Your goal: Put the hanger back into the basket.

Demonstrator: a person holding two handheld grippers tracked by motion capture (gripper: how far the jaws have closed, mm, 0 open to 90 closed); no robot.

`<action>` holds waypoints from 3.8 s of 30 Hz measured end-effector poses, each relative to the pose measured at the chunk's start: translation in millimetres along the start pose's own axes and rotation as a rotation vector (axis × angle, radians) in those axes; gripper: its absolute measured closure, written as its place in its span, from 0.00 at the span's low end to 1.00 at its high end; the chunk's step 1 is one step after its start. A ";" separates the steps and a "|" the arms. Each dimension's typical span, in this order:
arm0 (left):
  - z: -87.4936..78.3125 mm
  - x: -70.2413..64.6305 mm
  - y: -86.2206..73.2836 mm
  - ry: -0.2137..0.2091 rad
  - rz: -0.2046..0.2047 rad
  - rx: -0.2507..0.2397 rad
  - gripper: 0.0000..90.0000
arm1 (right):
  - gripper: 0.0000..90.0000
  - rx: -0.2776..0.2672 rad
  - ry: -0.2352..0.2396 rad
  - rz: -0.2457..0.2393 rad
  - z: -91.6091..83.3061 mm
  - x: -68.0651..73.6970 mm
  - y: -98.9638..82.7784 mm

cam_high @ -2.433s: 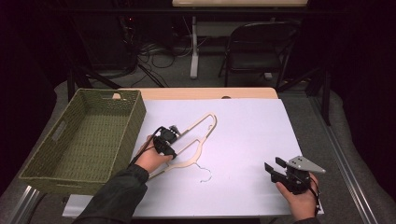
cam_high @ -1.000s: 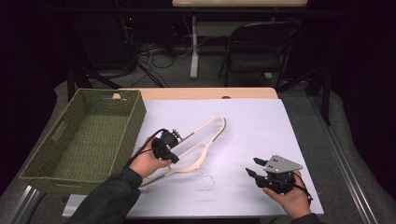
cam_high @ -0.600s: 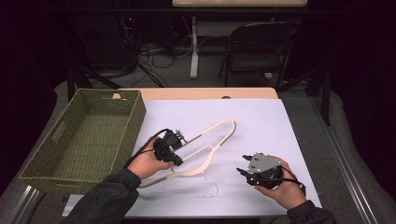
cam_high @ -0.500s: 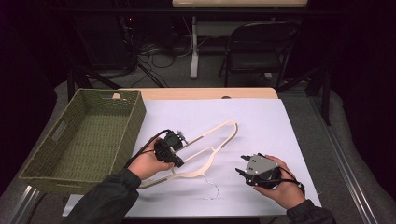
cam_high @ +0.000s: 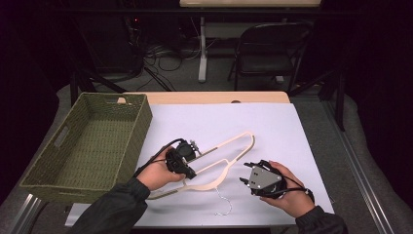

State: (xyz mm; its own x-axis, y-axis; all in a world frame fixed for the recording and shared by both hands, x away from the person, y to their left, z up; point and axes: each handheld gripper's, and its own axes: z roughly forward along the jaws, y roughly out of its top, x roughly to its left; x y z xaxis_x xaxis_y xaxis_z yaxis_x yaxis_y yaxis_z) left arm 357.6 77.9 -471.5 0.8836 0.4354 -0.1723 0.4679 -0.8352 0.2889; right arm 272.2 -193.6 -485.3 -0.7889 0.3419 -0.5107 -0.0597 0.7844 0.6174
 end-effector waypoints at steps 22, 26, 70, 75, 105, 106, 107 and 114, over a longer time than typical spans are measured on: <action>4.0 -13.7 11.1 -0.069 0.050 -0.003 0.94 | 0.56 0.018 0.018 -0.160 20.8 6.7 0.0; 4.5 -15.4 11.0 -0.080 0.056 -0.011 0.94 | 0.56 0.077 -0.007 -0.162 21.2 7.2 0.8; -1.8 -13.3 -23.6 -0.014 0.054 -0.147 0.69 | 0.84 0.158 0.086 -0.158 46.5 5.1 -2.5; -6.8 -27.6 -40.8 0.007 0.086 -0.196 0.63 | 0.84 0.151 0.084 -0.139 46.5 4.0 -2.4; 26.2 -69.4 -21.1 0.132 0.257 -0.216 0.77 | 0.83 0.153 0.108 -0.102 46.8 0.0 -2.7; 25.9 -69.0 -21.1 0.133 0.256 -0.218 0.77 | 0.83 0.155 0.099 -0.100 46.2 -0.1 -2.7; 25.3 -68.6 -21.0 0.132 0.257 -0.222 0.78 | 0.83 0.142 0.104 -0.092 46.6 -0.6 -3.1; 20.5 -66.0 -20.5 0.145 0.259 -0.236 0.80 | 0.83 0.119 0.097 -0.055 43.8 -4.9 -3.0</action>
State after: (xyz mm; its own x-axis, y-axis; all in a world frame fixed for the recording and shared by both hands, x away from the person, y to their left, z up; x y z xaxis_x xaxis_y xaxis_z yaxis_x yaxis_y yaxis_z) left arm 289.3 59.4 -485.3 0.9587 0.2770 0.0650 0.2050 -0.8308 0.5174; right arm 303.0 -174.9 -510.9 -0.8420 0.2500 -0.4781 -0.0358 0.8582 0.5120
